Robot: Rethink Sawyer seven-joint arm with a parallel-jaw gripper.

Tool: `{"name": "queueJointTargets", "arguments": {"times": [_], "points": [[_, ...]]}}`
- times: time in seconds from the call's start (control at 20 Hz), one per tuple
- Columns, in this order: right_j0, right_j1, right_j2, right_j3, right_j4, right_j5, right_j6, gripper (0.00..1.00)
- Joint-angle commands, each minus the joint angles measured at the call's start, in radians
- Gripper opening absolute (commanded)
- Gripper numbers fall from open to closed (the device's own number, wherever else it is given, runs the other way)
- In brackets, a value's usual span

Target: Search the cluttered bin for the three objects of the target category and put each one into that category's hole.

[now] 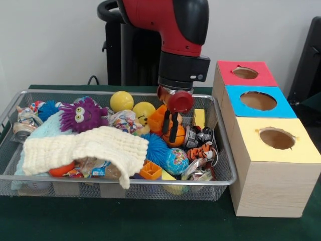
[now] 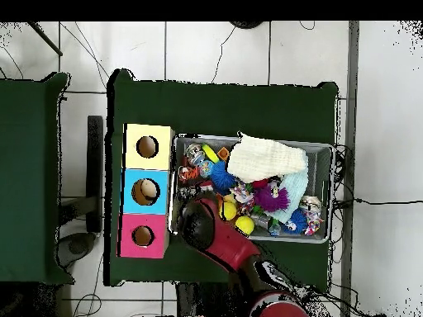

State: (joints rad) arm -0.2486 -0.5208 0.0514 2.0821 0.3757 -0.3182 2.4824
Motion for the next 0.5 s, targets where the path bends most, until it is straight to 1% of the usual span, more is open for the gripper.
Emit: {"name": "queueJointTargets", "arguments": {"times": [0.05,0.2,0.3,0.5], "points": [[-0.098,0.16,0.139,0.153,-0.102,-0.114,0.337,1.0],[-0.153,0.231,0.159,0.146,-0.143,-0.168,0.344,1.0],[-0.169,0.261,0.166,0.142,-0.149,-0.19,0.343,1.0],[-0.192,0.282,0.15,0.132,-0.145,-0.202,0.305,1.0]]}}
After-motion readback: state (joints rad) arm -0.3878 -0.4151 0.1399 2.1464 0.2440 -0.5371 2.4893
